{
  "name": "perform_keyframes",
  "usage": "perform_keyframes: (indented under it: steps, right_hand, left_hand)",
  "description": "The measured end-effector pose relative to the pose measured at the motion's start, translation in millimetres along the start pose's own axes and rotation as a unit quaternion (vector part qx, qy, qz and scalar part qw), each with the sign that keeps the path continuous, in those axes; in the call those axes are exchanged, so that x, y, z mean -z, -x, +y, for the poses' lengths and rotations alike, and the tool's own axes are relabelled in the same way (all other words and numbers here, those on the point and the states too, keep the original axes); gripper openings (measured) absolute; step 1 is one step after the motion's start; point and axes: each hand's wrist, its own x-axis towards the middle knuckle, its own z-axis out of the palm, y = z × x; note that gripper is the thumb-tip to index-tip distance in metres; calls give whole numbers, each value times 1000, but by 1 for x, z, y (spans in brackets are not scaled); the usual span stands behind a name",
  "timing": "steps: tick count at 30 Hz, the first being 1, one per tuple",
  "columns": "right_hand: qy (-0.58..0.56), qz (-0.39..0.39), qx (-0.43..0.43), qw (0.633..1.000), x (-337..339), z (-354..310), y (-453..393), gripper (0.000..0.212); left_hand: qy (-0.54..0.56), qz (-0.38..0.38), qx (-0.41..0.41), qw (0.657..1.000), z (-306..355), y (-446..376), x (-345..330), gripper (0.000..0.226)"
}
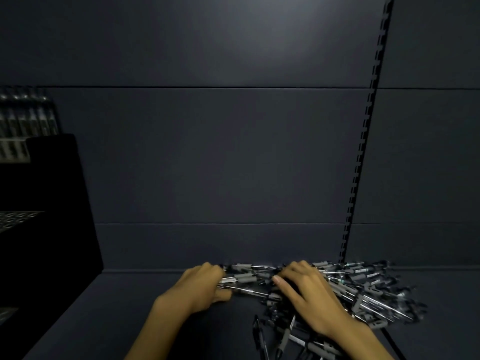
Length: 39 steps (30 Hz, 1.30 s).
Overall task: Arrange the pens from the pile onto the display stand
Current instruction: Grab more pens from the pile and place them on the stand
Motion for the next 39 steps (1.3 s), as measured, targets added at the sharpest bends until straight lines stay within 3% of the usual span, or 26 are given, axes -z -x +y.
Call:
perform_keyframes:
  steps: [4, 10, 12, 14, 17, 20, 21, 24, 29, 34, 36, 39]
  right_hand:
    - [0, -7, -5, 1000, 3, -1, -1, 66]
    - [-2, -4, -8, 1000, 2, 2, -2, 58]
    - [0, -4, -3, 1000, 3, 2, -3, 59]
    - [-61, 35, -27, 997, 8, -1, -7, 53]
    - [-303, 114, -124, 938, 30, -16, -21, 36]
    - [-515, 91, -151, 839, 53, -41, -41, 29]
    - [-540, 85, -140, 825, 60, -50, -46, 27]
    - [-513, 84, -88, 850, 68, -69, -55, 22]
    - [-384, 88, -14, 919, 55, -80, -53, 21]
    - [-440, 106, -30, 891, 39, -93, -51, 21]
    - [-451, 103, -37, 886, 35, -99, -50, 24]
    - [-453, 106, -33, 885, 31, -108, -46, 27]
  left_hand:
    - [102, -30, 10, 994, -24, 3, 14, 27]
    - [219, -54, -36, 974, -32, 13, 33, 44]
    - [279, -43, -57, 958, -25, 13, 35, 48]
    - [374, -31, -81, 923, -9, 14, 33, 36]
    - [482, 0, -118, 868, 22, 12, 26, 28]
    - [561, 42, -120, 818, 44, 8, 12, 29]
    - [575, 57, -121, 807, 49, 8, 9, 28]
    - [615, 81, -106, 777, 61, 8, 3, 15]
    - [649, 118, -47, 750, 69, 8, -1, 19]
    - [650, 173, -14, 740, 70, 15, -1, 23]
    - [638, 181, 18, 748, 72, 18, -3, 7]
    - [591, 218, 65, 774, 78, 19, -7, 22]
